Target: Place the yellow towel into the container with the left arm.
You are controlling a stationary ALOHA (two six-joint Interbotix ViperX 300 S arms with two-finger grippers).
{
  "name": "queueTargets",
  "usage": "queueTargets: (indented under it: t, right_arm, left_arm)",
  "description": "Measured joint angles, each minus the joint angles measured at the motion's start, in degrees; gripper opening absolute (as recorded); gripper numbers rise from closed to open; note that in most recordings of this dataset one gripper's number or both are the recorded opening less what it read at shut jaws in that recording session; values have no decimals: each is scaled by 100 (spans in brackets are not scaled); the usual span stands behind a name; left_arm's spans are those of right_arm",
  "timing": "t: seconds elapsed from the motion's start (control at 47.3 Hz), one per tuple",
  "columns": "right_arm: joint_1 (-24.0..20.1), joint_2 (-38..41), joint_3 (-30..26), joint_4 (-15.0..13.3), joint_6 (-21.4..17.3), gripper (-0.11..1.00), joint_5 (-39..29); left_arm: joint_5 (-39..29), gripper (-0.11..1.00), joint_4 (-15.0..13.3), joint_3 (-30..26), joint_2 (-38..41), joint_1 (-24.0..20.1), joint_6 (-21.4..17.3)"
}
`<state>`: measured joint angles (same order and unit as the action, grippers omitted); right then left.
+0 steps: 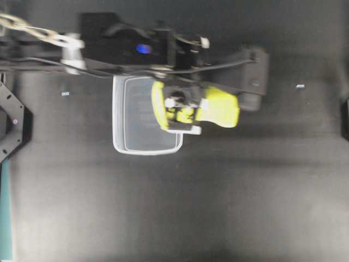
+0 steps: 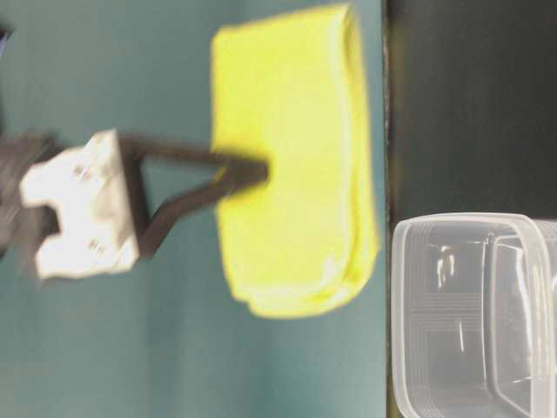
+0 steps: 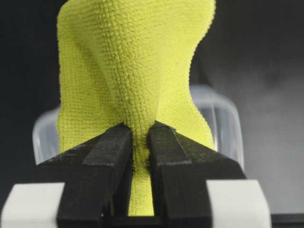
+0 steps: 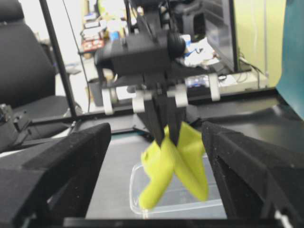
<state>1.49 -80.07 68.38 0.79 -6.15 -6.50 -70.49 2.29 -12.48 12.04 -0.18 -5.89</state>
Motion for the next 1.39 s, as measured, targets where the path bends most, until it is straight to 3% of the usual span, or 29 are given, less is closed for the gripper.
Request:
queueTargets:
  t: [0.275, 0.422, 1.246, 1.31, 1.394]
  right_arm:
    - [0, 18, 53, 0, 0, 75, 149]
    - [-9, 18, 44, 0, 0, 75, 229]
    - [0, 62, 114, 0, 9, 75, 325]
    - [0, 70, 123, 0, 18, 75, 334]
    - [0, 79, 132, 0, 26, 75, 325]
  left_arm:
    - [0, 7, 0, 1635, -1116, -18, 9]
    - [360, 7, -9, 2285, -1441, -88, 0]
    - [1151, 8, 0, 2769, -1345, -176, -62]
    - [1222, 20, 0, 2821, -1327, -176, -9]
    - [1459, 45, 0, 2909, -1318, -176, 9]
